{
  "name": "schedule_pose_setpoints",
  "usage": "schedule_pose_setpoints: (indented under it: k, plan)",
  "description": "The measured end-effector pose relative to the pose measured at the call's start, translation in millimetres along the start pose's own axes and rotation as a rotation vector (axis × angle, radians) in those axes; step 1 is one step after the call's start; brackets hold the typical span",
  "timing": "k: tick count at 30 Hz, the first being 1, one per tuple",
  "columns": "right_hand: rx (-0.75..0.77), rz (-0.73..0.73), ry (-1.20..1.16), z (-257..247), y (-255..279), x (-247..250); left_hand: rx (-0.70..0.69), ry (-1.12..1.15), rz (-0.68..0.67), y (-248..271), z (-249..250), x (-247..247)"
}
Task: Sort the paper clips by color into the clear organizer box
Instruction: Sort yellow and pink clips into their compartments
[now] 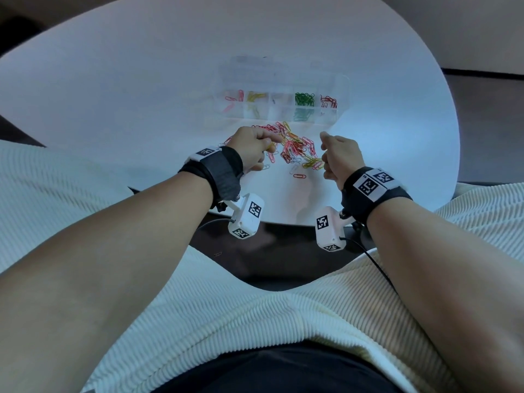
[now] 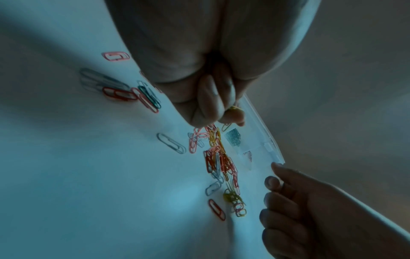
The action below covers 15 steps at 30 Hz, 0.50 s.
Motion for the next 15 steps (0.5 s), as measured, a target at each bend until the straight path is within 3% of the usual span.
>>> schedule_pose_setpoints:
  k: [6,8,11,15]
  plan:
    - [0.202,-0.014,0.571,-34,-3,-6,0.083,0.115,0.043,-2,20,4]
    - [0.261,-0.042,0.635,-54,3,-11,0.073,0.124,0.072,-6,33,11]
    - [0.299,-0.090,0.537,-83,7,-22,0.080,0.204,0.072,-13,53,22]
    - [0.219,-0.168,0.147,-111,7,-45,0.067,0.278,0.016,-24,74,33]
Point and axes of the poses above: each hand's wrist, its own y-axis away from the middle knuckle, its own x-axis out of the back of the hand, z = x × y, the point moved 8 cm from there along -y, towards the middle knuckle, and after that the axes turned 3 degrees about z, right-handed, at the moved point
